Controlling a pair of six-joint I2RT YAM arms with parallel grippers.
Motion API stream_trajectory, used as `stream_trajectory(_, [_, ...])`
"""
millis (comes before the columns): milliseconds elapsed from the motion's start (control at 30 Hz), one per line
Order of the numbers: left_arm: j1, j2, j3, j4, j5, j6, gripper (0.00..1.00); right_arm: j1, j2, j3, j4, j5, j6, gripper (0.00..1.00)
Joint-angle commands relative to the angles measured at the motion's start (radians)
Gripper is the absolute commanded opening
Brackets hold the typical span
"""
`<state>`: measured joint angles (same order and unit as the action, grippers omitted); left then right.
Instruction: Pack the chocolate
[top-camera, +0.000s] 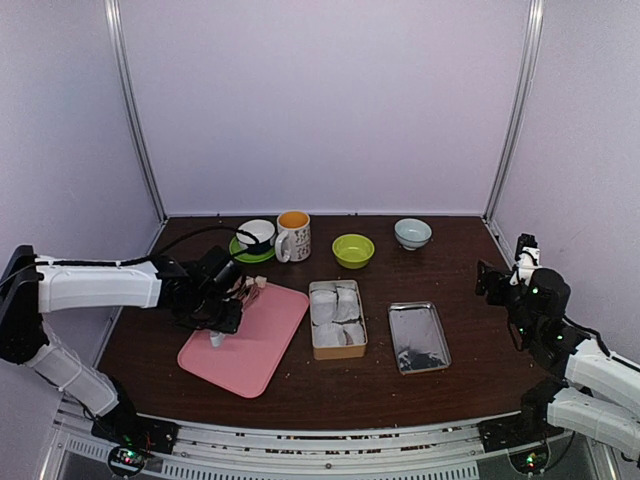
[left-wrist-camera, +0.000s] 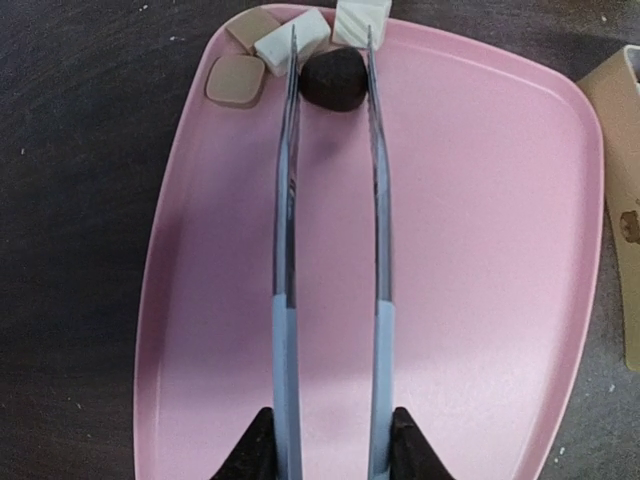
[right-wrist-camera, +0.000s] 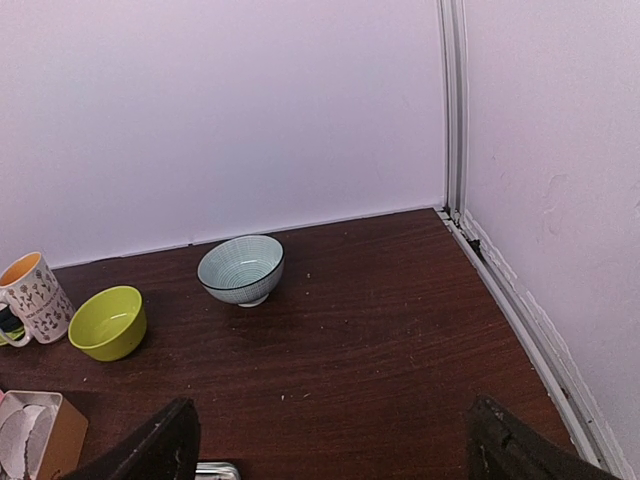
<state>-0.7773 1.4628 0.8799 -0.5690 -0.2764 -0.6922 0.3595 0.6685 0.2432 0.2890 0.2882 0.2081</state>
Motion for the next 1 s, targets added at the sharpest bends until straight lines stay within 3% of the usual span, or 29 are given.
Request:
stream_trajectory(0, [0.009,-0.092,0.006,-0.03,0.048,0.015,0.26,-0.004,-0.004,0.003,0.02,-0.001,-0.009,0.92])
stream_trajectory(133, [0.009,-0.159,-0.012,-0.05,0.123,0.025,0.26,-0.004,-0.002,0.005,0.02,-0.003,-0.009,0.92])
stream_trajectory(300, [0.009,-0.217,-0.013,0.005,0.323,0.091,0.25,-0.004,0.002,0.006,0.021,-0.003,-0.009,0.92])
stream_trajectory(600, [0.007,-0.302,-0.058,0.237,0.517,0.116,0.26,-0.004,0.005,0.01,0.018,-0.002,-0.009,0.92])
stream_trajectory(767, [-0.015,-0.256,-0.04,0.319,0.574,0.13,0.26,-0.004,0.006,0.009,0.016,-0.002,-0.009,0.92])
stream_trajectory(967, [-0.059,-0.084,0.053,0.384,0.566,0.155,0.25,-0.004,0.009,0.011,0.013,-0.001,-0.009,0.92])
